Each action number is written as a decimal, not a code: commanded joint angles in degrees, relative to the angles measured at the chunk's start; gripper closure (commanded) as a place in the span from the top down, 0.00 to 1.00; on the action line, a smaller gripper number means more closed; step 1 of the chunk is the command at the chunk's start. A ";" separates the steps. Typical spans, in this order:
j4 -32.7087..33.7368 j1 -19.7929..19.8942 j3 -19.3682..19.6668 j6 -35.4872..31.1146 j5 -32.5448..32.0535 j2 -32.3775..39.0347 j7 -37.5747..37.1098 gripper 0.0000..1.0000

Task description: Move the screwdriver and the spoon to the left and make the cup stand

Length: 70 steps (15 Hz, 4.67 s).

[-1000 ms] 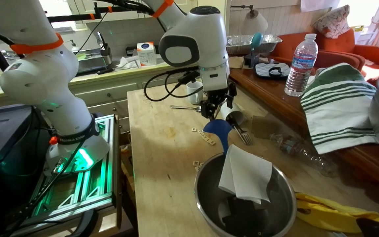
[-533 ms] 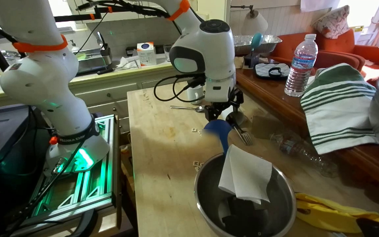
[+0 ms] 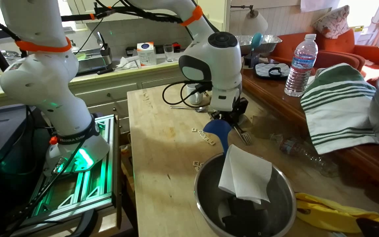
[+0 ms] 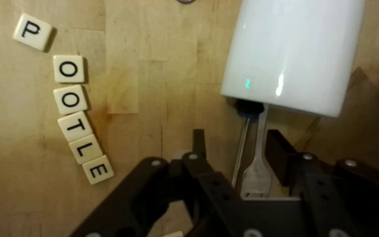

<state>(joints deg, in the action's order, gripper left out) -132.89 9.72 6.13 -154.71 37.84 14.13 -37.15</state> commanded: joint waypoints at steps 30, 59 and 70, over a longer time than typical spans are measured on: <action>8.55 1.27 -1.85 -3.56 11.78 10.55 16.02 0.00; -0.43 -2.61 8.64 -5.86 2.60 4.03 -3.91 0.02; -2.16 -0.70 7.90 -5.47 -1.37 1.17 2.32 0.02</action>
<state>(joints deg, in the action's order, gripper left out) -132.55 8.43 14.98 -159.74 38.24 17.79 -36.79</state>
